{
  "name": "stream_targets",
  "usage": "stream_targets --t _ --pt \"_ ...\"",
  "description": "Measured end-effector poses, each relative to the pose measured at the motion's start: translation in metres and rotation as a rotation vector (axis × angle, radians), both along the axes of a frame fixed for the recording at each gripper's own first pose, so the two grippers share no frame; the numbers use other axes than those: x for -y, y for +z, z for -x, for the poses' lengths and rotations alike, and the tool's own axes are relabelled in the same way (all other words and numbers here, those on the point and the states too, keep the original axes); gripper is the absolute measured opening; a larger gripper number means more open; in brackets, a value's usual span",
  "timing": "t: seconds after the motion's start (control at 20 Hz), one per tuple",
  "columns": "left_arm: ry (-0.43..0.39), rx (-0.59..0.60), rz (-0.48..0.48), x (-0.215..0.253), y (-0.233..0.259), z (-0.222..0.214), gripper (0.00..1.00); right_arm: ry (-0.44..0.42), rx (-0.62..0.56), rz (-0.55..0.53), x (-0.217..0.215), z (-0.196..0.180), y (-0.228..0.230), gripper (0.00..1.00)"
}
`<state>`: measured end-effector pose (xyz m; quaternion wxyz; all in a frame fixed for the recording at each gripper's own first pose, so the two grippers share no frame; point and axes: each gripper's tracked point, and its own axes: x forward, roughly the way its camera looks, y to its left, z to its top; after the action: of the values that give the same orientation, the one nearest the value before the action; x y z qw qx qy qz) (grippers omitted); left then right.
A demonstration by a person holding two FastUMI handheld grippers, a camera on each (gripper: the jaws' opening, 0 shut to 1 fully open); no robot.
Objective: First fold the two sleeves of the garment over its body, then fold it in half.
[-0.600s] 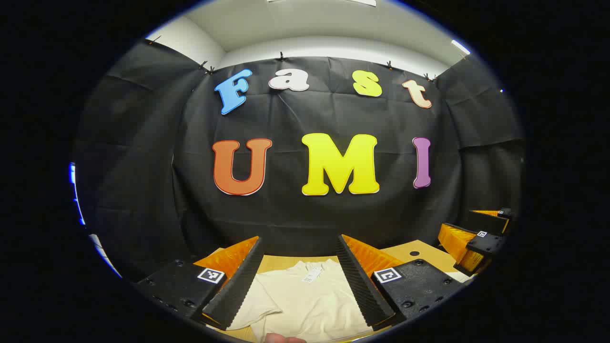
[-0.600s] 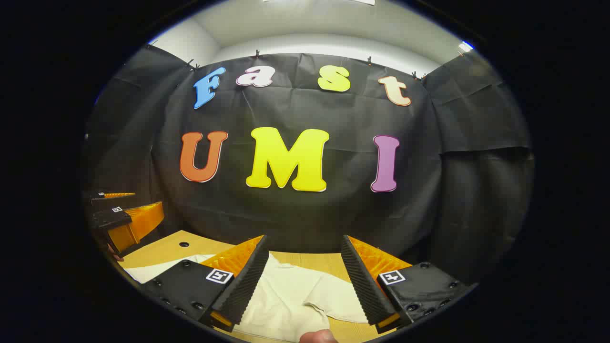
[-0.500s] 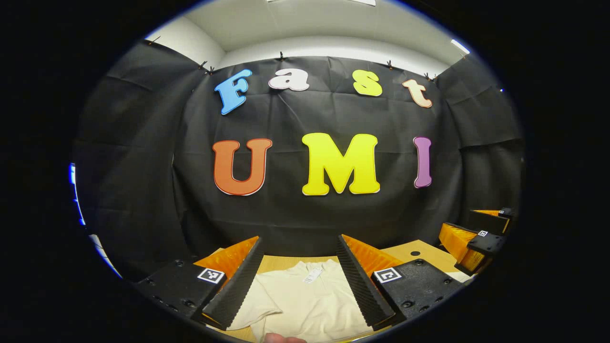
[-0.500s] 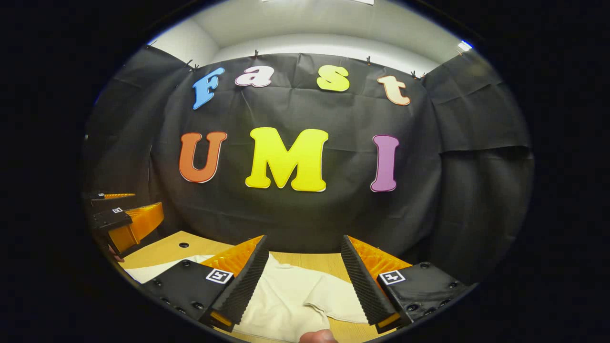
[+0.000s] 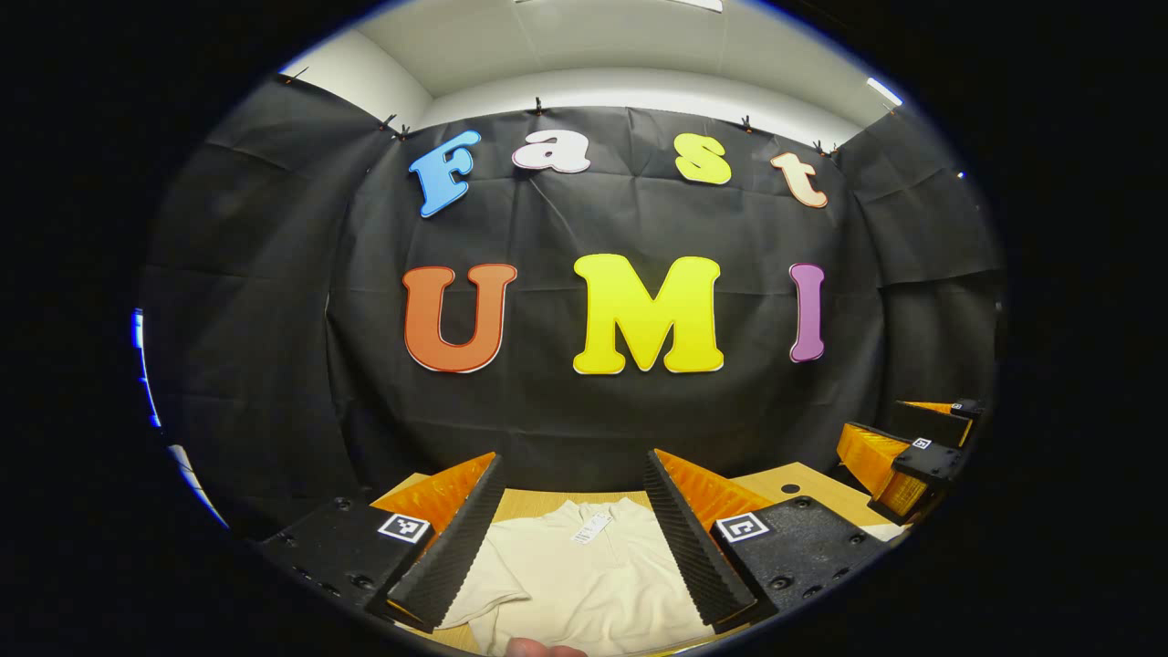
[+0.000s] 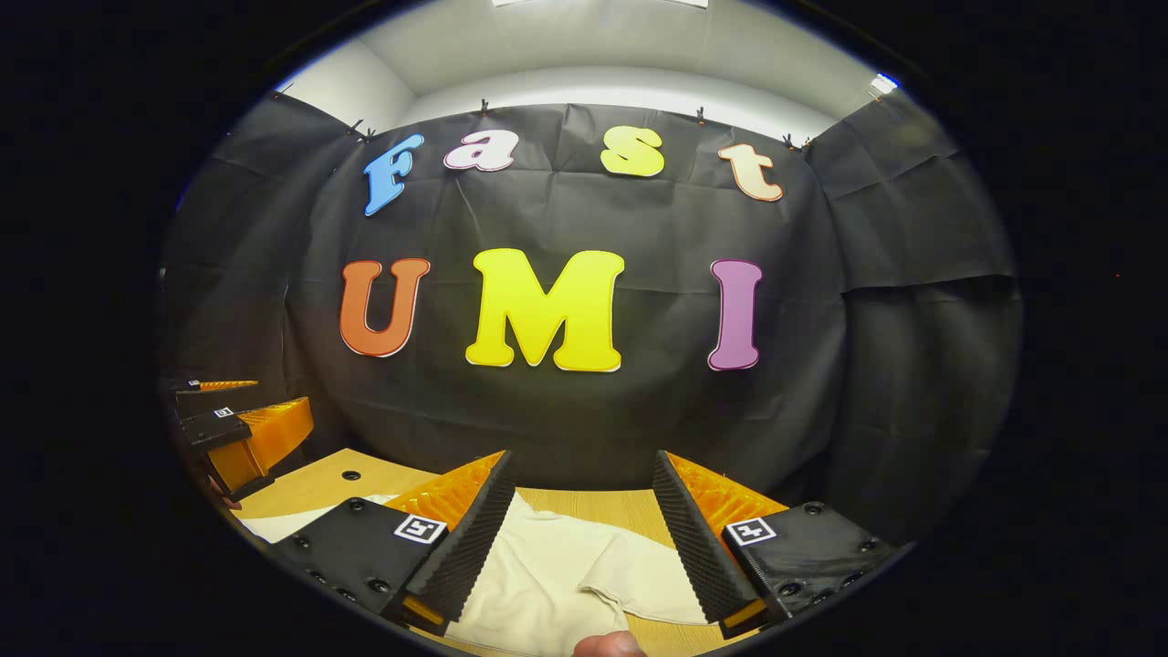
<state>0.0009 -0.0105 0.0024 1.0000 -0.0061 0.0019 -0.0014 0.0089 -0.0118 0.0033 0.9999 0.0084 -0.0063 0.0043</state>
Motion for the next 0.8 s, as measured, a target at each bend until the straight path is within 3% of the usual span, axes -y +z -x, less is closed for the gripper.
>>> stream_targets --t 0.45,0.8 --pt "-0.007 -0.005 -0.012 0.012 -0.002 0.006 0.97 -0.01 -0.015 0.007 0.028 0.007 -0.006 0.95" --pt "-0.08 -0.03 -0.002 0.046 -0.017 0.01 0.97 -0.059 -0.092 0.028 0.098 0.018 -0.039 0.95"
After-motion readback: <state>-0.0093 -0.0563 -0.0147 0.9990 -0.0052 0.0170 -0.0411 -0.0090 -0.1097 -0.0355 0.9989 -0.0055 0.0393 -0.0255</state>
